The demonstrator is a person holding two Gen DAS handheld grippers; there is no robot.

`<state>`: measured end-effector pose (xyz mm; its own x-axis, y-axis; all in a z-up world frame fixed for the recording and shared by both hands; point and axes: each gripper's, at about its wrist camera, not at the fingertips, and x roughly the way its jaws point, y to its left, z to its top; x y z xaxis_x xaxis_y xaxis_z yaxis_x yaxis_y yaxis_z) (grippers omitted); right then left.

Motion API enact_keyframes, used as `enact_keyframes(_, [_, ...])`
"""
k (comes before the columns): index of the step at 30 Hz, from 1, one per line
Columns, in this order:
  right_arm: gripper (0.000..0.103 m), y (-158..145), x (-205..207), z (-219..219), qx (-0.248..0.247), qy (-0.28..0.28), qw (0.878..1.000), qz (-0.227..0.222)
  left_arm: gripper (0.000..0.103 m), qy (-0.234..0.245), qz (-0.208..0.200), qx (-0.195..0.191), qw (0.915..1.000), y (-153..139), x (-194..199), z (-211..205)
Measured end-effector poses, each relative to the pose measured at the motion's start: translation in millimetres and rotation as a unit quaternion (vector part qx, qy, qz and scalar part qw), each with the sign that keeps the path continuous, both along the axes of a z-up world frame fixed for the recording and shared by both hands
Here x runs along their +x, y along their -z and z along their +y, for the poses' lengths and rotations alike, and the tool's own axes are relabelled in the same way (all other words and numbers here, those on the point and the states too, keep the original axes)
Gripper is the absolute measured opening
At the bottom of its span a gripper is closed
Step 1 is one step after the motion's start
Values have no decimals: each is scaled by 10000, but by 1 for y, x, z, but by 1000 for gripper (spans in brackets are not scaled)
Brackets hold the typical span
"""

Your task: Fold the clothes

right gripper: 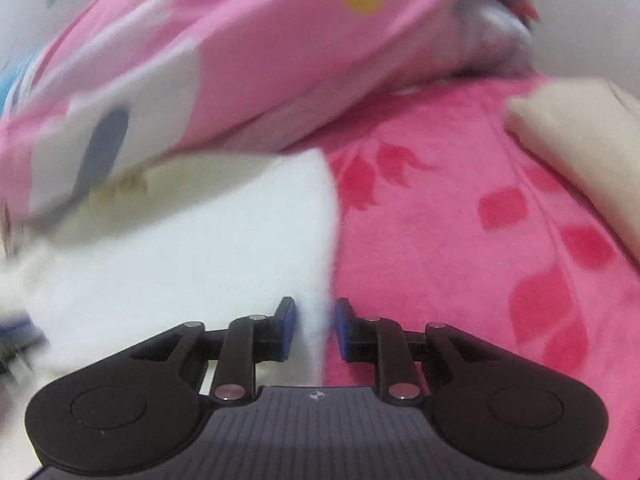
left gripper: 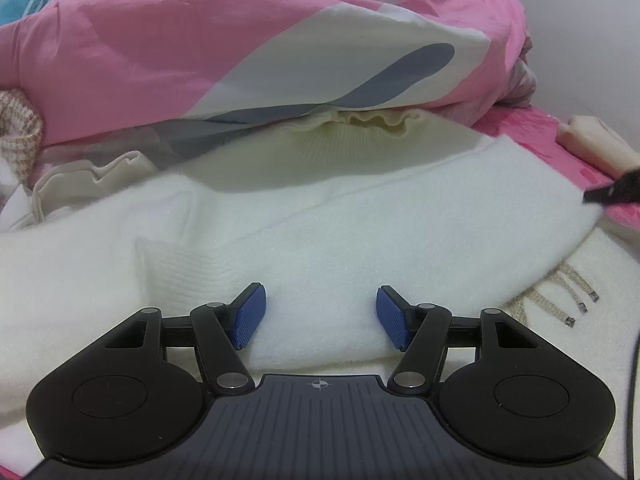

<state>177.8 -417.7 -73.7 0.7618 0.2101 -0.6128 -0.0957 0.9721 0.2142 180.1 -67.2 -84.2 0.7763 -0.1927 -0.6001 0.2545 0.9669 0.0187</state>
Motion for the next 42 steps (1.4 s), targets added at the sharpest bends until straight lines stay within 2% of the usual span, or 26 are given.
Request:
enact_keyframes(3, [20, -21, -12, 14, 118, -135, 9996, -232, 62, -4, -7, 37, 10000, 0, 0, -1])
enact_keyframes(6, [19, -3, -15, 42, -287, -489, 9984, -48, 62, -1, 4, 51, 10000, 0, 0, -1])
enact_keyframes(7, [19, 10, -16, 50, -553, -567, 9968, -52, 62, -19, 17, 67, 10000, -2, -1, 0])
enact_keyframes(9, [19, 12, -21, 57, -777, -532, 9954, -180, 63, -114, 56, 76, 9999, -7, -5, 1])
enact_keyframes(12, [20, -11, -27, 68, -630, -525, 9965, -179, 68, -294, 80, 18, 9995, -13, -15, 6])
enact_keyframes(14, [20, -22, -38, 82, -670, -681, 9944, -444, 71, -361, 59, 36, 9993, -12, -23, 7])
enact_keyframes(16, [20, -18, -41, 97, -676, -886, 9926, -485, 74, -390, 25, 97, 9992, -9, -26, 7])
enact_keyframes(19, [20, 15, -34, 112, -868, -1009, 9907, -267, 76, -419, 9, 108, 9991, -7, -26, 7])
enact_keyframes(20, [20, 18, -35, 114, -927, -996, 9903, -284, 76, -425, 21, 66, 9991, -7, -25, 9])
enact_keyframes(22, [21, 4, -33, 117, -880, -843, 9924, -147, 77, -441, 41, -21, 9990, -6, -25, 11])
enact_keyframes(26, [21, -17, -39, 125, -715, -916, 9923, -438, 77, -466, 30, -93, 9989, -6, -28, 13])
enact_keyframes(28, [21, -17, -34, 120, -460, -656, 9964, -290, 77, -468, 30, -163, 9988, -6, -29, 16])
enact_keyframes(31, [22, -7, -38, 85, 633, 148, 9979, 17, 78, -457, 30, -259, 9986, -5, -30, 19])
enact_keyframes(34, [26, 9, -46, 44, 1683, 880, 9813, 304, 78, -469, 18, -349, 9983, -6, -29, 20])
enact_keyframes(37, [28, 25, -51, 10, 2517, 1399, 9563, 502, 78, -510, -13, -464, 9976, -7, -28, 23])
enact_keyframes(39, [35, 32, -43, 3, 2804, 1551, 9457, 540, 78, -600, -66, -609, 9963, -8, -28, 27])
enact_keyframes(42, [35, 40, -26, -1, 3151, 1729, 9315, 555, 78, -710, -40, -719, 9949, -8, -22, 32])
